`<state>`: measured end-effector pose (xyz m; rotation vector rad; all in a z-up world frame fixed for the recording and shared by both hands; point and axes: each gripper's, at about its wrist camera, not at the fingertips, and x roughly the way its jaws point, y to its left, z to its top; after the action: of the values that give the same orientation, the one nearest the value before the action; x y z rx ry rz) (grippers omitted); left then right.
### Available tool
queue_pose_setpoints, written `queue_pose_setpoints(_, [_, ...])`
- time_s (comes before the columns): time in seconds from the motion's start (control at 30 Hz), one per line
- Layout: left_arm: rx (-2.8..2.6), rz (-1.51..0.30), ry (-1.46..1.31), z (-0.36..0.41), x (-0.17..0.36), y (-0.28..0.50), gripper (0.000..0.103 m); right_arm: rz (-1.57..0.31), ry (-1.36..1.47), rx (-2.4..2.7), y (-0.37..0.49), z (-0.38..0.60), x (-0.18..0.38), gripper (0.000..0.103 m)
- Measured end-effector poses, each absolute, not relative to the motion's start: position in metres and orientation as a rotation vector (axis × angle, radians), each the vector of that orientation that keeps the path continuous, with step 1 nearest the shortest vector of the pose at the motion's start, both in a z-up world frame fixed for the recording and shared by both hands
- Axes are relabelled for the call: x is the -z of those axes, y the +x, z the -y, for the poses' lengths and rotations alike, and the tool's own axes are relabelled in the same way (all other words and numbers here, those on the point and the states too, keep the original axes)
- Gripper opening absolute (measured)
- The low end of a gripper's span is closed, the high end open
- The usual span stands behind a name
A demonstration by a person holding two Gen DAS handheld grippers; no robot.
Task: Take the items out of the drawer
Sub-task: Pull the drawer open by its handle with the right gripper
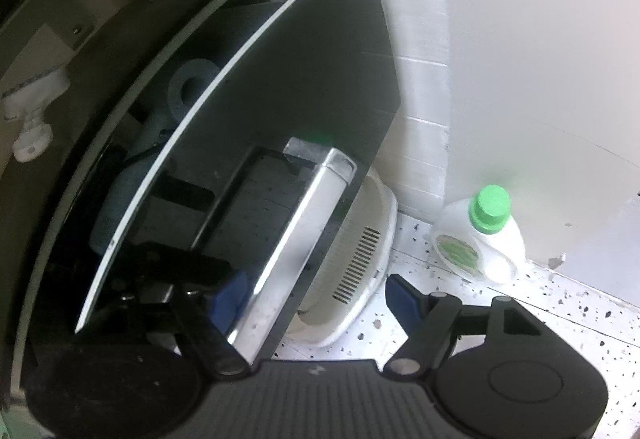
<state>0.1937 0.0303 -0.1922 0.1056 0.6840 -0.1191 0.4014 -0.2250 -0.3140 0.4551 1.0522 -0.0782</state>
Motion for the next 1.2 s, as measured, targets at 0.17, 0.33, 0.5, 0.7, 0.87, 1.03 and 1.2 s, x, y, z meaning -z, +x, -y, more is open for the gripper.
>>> queue_pose_setpoints(0.17, [0.139,-0.685,0.122,-0.018,0.189,0.189,0.102,-1.051,0.456,0.08,0.386,0.24,0.312,0.074])
queue_pose_setpoints(0.33, [0.146,-0.681,0.122,-0.013,0.183,0.186,0.102,-1.054,0.459,0.082,0.375,0.25,0.31,0.074])
queue_pose_setpoints(0.5, [0.144,-0.669,0.132,-0.012,0.178,0.182,0.102,-1.055,0.458,0.081,0.367,0.256,0.308,0.074])
queue_pose_setpoints(0.7, [0.149,-0.665,0.142,-0.008,0.174,0.179,0.102,-1.058,0.457,0.081,0.358,0.265,0.305,0.074])
queue_pose_setpoints(0.87, [0.153,-0.664,0.15,-0.004,0.172,0.175,0.102,-1.062,0.456,0.078,0.352,0.272,0.303,0.074])
queue_pose_setpoints(1.03, [0.156,-0.669,0.156,-0.001,0.172,0.176,0.102,-1.064,0.456,0.076,0.331,0.278,0.291,0.074])
queue_pose_setpoints(1.2, [0.168,-0.665,0.16,0.001,0.17,0.176,0.102,-1.064,0.458,0.078,0.319,0.285,0.285,0.074])
